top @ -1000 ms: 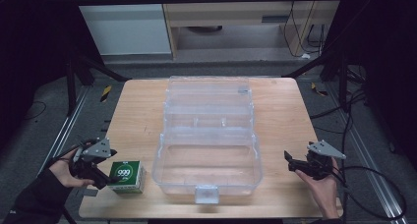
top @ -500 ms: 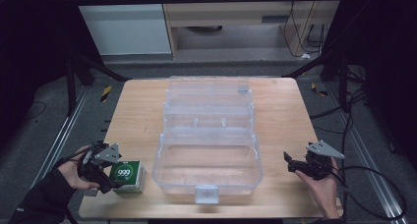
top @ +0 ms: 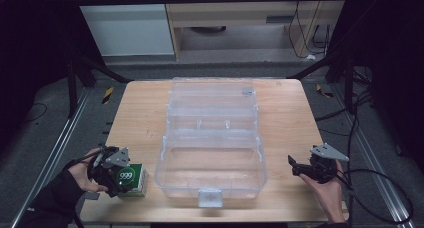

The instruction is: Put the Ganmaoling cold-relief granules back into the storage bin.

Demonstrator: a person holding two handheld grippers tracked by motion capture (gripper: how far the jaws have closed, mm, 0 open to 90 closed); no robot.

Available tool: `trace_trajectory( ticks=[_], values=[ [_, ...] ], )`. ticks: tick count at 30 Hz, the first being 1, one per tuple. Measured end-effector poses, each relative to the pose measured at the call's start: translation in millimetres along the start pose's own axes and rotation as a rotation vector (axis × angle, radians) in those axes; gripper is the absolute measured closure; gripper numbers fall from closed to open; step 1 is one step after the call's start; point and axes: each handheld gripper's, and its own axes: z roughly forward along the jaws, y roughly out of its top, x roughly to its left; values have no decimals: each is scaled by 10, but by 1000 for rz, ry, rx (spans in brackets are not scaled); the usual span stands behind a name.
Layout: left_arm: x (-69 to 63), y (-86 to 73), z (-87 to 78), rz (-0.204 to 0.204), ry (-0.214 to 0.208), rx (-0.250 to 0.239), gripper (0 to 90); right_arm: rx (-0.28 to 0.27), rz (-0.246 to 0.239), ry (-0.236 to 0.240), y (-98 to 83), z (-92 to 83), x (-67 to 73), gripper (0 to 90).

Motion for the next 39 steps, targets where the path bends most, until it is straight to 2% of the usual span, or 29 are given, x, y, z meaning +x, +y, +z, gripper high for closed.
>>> trace_trajectory(
  ticks=[6,13,17,24,33,39],
  values=[
    [-6,-6,61,18,-12,17,48,11,-19,5,-3,18,19,38],
    [4,-13,153,24,-23,19,44,12,-15,6,-4,17,14,38],
    [17,-5,198,30,-29,38,38,19,-21,10,-11,29,19,39],
    [33,-32,278,18,-48,45,38,24,-30,15,-13,37,21,40],
    [33,-30,284,25,-51,54,69,27,-33,19,-13,40,27,43],
    [26,-60,226,-1,-52,45,138,29,-32,22,-13,41,26,44]
  ],
)
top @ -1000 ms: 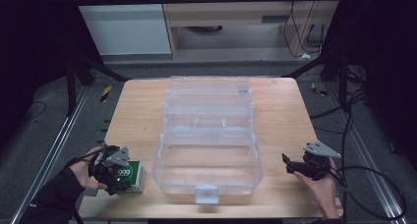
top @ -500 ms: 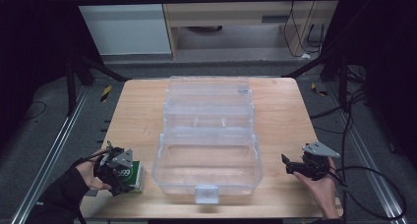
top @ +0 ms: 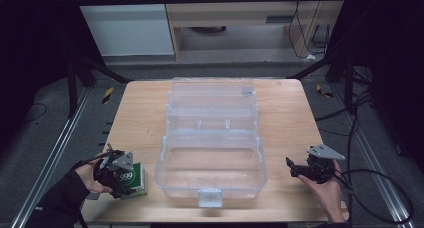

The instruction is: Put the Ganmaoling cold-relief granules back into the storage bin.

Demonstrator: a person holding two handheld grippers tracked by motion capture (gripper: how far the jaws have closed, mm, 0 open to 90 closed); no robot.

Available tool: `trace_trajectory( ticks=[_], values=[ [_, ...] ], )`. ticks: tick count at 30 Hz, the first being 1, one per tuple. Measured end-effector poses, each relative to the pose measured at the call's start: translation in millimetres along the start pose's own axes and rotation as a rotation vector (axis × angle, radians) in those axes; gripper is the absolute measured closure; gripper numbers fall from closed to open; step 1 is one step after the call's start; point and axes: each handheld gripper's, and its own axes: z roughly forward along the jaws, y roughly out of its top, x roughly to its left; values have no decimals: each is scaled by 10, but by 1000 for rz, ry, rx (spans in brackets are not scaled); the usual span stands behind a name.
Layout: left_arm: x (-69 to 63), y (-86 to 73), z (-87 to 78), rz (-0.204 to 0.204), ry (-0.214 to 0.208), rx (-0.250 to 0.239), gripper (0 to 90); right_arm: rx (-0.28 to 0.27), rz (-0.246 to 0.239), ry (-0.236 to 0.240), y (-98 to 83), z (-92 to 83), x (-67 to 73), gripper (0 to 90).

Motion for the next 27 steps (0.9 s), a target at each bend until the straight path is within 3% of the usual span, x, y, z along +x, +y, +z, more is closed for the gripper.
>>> trace_trajectory(
  ticks=[11,16,19,27],
  values=[
    [-24,11,-40,-43,3,4,150,1,3,7,-1,-3,1,50],
    [-29,43,-131,-54,15,-28,149,-2,2,9,1,-5,6,57],
    [-24,104,-235,-67,28,-77,149,3,1,10,-4,0,7,57],
    [-38,175,-460,-60,51,-111,150,8,7,11,-9,-2,5,57]
  ],
)
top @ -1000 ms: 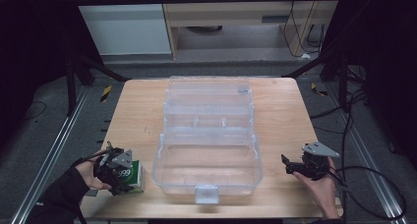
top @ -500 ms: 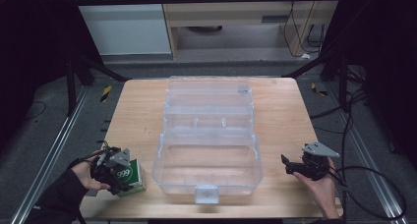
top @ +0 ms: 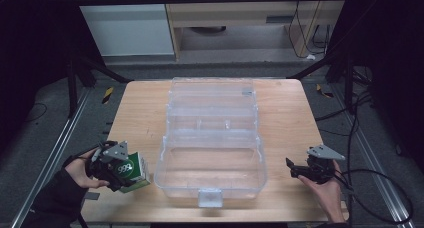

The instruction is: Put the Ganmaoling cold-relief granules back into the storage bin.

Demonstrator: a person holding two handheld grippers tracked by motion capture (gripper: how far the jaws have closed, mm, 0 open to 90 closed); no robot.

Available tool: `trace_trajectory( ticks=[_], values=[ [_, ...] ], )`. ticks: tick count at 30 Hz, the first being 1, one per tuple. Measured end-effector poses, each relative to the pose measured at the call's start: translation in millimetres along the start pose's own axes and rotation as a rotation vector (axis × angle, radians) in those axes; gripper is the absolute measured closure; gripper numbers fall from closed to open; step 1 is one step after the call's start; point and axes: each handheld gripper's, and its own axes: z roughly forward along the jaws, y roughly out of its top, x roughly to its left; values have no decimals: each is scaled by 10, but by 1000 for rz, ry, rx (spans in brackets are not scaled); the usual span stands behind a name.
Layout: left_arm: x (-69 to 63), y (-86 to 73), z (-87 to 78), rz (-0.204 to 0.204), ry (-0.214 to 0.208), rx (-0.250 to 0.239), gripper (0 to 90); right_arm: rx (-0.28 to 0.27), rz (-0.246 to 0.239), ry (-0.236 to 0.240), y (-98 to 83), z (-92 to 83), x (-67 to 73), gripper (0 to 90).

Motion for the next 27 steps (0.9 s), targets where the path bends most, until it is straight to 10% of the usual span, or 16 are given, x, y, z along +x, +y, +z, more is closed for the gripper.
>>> trace_trajectory(
  ticks=[27],
  values=[
    [-82,394,-479,44,41,-98,150,-1,2,-1,-6,-3,-13,56]
  ],
)
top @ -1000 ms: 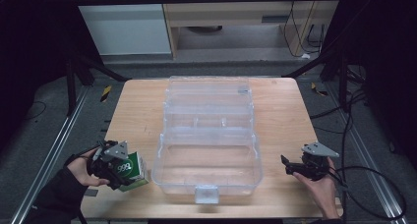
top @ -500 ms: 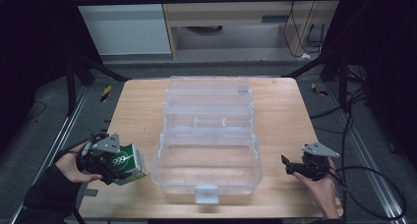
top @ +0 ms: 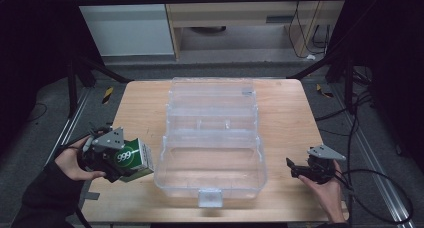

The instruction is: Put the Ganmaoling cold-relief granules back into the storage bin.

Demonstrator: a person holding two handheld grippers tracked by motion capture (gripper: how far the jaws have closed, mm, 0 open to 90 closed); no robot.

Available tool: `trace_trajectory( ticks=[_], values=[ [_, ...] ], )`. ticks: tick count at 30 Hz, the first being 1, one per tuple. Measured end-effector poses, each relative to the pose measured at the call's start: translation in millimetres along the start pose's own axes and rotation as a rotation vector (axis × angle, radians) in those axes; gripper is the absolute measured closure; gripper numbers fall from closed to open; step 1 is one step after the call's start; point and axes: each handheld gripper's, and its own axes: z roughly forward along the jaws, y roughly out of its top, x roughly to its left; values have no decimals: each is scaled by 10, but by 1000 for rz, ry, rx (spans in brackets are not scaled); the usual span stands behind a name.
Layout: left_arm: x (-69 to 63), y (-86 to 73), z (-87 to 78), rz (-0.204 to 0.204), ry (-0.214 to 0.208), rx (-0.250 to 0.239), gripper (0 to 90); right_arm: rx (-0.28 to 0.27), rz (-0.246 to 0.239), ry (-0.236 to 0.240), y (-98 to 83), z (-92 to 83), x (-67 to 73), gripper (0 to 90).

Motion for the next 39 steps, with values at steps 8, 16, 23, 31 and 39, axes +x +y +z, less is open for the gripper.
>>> trace_trajectory(
  ticks=[8,16,23,31,39],
  values=[
    [1,152,10,15,-10,-2,150,-3,3,5,-6,-6,-4,56],
    [-16,338,31,48,-21,1,150,-6,-4,5,-8,2,-14,56],
    [-38,477,84,68,-34,14,150,-6,0,6,-12,2,-19,56],
    [-76,624,130,98,-47,16,150,-1,0,4,-17,4,-14,56],
    [-119,751,230,119,-61,12,150,-3,-5,1,-15,4,-14,56]
  ],
)
